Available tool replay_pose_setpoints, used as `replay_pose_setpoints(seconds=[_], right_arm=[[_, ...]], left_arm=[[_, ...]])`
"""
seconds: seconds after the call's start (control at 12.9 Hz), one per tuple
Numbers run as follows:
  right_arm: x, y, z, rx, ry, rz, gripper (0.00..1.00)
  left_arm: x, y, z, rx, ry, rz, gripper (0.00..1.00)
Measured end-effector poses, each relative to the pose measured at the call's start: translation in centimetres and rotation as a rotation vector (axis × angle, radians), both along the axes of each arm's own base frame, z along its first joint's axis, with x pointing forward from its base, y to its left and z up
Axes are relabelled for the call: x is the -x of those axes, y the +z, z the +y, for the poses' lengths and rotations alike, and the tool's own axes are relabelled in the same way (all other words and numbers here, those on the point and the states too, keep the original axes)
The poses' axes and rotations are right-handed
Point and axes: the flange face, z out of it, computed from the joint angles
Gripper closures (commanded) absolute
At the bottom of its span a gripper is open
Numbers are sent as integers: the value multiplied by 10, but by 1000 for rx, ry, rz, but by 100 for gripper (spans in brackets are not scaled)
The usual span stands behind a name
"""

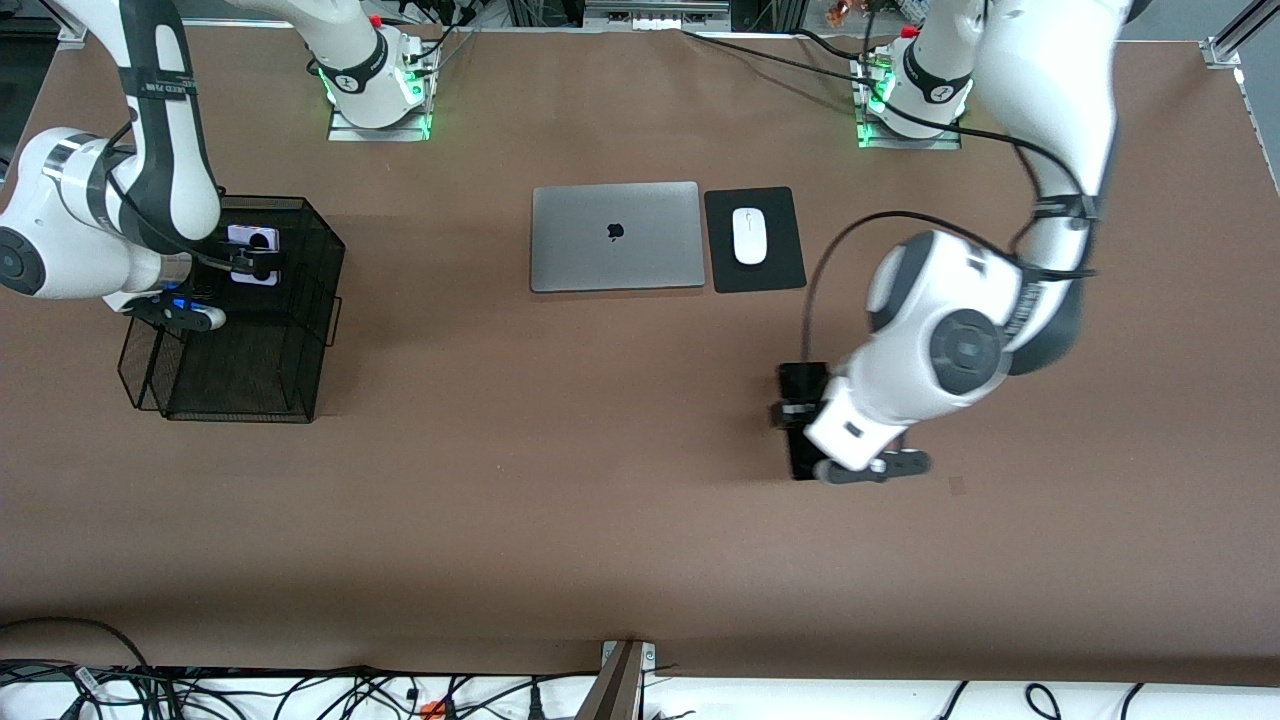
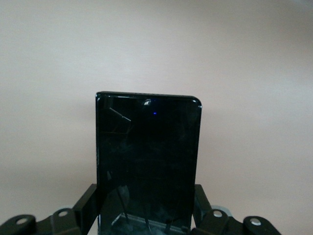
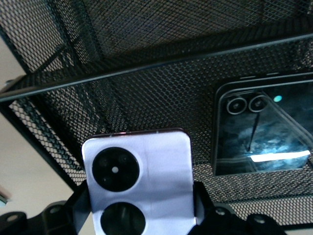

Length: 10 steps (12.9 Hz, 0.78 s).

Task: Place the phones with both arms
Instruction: 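Carry the white phone to the organizer while the left gripper carries the black phone, then release the white phone in the organizer while the left gripper sets the black phone down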

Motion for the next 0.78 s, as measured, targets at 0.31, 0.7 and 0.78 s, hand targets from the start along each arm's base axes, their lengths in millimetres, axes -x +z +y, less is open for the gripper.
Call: replay_pose_setpoints(seconds=[0.31, 0.7, 0.78], right_arm=[[-7, 8, 2, 2, 8, -25, 0], [-52, 83, 21, 2, 59, -111, 0], [-63, 104, 32, 7, 80, -144, 0]], left_arm=[[34, -59, -110, 49, -11, -76, 100], [71, -126, -176, 53, -50, -81, 97], [70, -127, -181, 58, -33, -83, 96]])
